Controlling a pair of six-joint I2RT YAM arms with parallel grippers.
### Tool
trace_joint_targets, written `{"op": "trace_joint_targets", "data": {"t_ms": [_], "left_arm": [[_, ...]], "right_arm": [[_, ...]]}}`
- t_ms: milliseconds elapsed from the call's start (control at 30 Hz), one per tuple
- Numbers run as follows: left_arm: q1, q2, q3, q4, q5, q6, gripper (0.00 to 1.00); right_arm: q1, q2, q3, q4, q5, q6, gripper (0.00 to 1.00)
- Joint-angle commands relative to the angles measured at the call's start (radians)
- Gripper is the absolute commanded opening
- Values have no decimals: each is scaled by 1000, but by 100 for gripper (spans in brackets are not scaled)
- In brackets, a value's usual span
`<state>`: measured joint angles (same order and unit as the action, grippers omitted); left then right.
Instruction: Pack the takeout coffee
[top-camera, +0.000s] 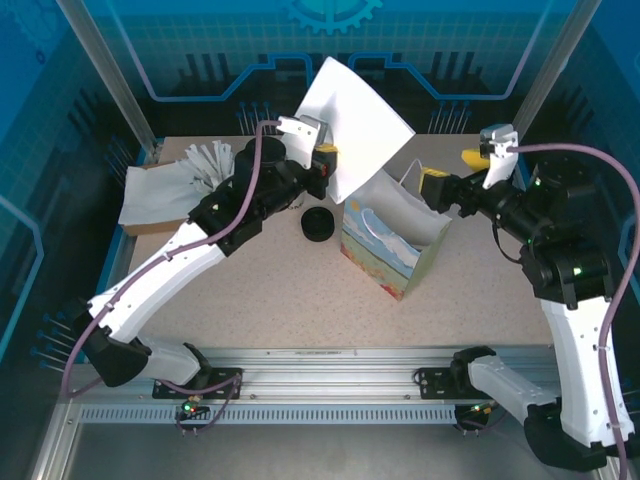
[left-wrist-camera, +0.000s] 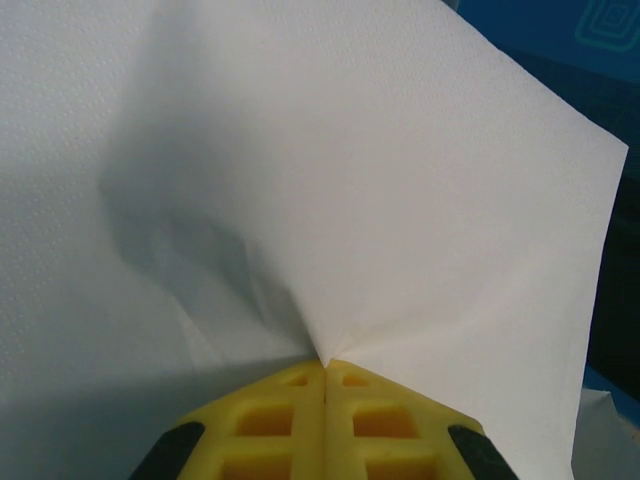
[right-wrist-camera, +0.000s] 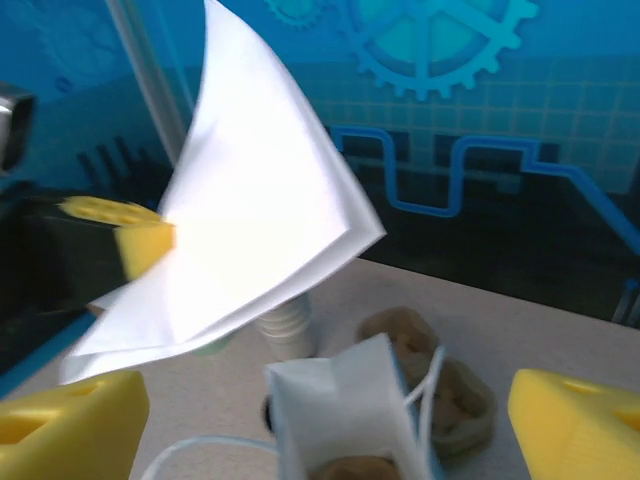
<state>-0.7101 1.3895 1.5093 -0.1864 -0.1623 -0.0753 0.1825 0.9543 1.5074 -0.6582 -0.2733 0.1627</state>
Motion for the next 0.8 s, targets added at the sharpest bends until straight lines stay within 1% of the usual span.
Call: {"op": "trace_joint_targets", "data": {"t_ms": [0,100,200,233,300,367,400,433,467,500,533,567,600,633,667,700,767], "left_arm": [[-8,-27,-33,135,77,-15,0],[-19,-45,-72,178,106,-73,0],[-32,-56,-99,199,114,-93,0],[-35,-58,-106,203,116,-95,0],[-42,-61,-114,206,122,-100,0],[-47,-67,-125,218,129,-111,0],[-50,-70,-136,231,134,-115,0],[-52,-71,-145,241,136,-119,0],[-54,-70,-150,246,139,-125,0],[-54,-67,-152,247,144,-128,0],[-54,-62,-154,247,148,-131,0],[-55,-53,-156,247,153,-133,0],[-55,-47,-157,246,164,-135,0],[-55,-43,-159,247,178,-133,0],[-55,-36,-160,248,197,-131,4],[-55,-32,-161,244,212,-125,18],[-54,-29,-158,229,228,-121,34]], "right_arm": [[-30,26,-64,86,-157,127,96],[-57,50,-134,245,-226,303,98],[-56,97,-184,458,-336,458,98],[-46,116,-185,502,-349,493,98],[-26,146,-167,529,-337,503,97],[-13,174,-148,540,-313,509,93],[-7,192,-136,541,-298,508,86],[-6,208,-128,546,-295,511,74],[-6,225,-124,565,-305,522,56],[-2,235,-124,590,-321,532,42],[-2,242,-120,598,-334,531,31],[-2,244,-107,583,-345,510,17],[-3,239,-88,543,-344,465,6],[-3,231,-68,496,-338,411,0],[-3,220,-28,412,-318,325,0],[-2,212,16,323,-298,230,0],[-11,222,116,136,-272,59,0]]}}
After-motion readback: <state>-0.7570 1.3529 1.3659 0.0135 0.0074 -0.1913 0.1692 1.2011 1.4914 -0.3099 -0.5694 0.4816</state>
